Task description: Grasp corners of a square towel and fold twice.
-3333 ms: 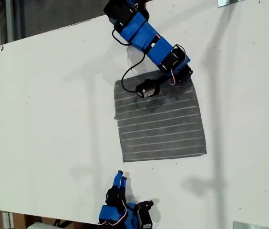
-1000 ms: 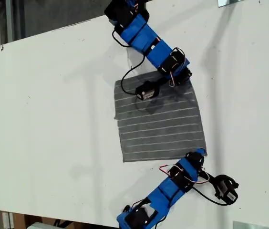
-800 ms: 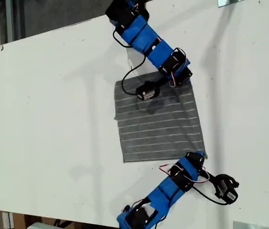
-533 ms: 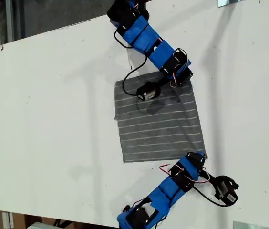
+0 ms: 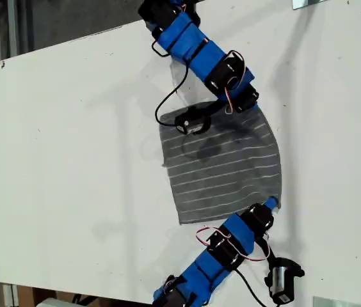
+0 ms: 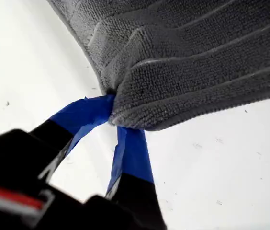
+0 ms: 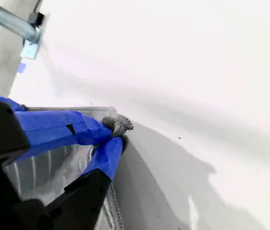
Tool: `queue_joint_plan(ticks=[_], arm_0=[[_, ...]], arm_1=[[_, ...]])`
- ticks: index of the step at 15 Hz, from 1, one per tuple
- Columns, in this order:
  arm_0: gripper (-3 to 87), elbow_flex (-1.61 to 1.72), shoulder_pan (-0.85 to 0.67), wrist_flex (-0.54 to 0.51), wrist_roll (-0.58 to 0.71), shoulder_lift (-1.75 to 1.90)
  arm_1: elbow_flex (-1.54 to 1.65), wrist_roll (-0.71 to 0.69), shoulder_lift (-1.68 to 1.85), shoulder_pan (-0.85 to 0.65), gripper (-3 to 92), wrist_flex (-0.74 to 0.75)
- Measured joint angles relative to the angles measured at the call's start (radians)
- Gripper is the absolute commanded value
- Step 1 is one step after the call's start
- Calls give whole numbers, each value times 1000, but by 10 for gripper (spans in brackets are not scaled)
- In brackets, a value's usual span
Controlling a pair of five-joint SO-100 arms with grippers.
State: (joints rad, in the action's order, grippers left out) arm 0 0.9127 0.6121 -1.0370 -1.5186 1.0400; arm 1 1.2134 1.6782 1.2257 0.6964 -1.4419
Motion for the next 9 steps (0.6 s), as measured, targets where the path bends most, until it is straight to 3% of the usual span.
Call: queue_joint_plan(ticks=[3, 9], arm_0=[[-1, 51, -46, -129, 11, 138], [-1, 278, -268, -334, -38, 321]], arm_1=[[18, -72, 166, -51, -1, 9], [472, -164, 650, -337, -1, 37]])
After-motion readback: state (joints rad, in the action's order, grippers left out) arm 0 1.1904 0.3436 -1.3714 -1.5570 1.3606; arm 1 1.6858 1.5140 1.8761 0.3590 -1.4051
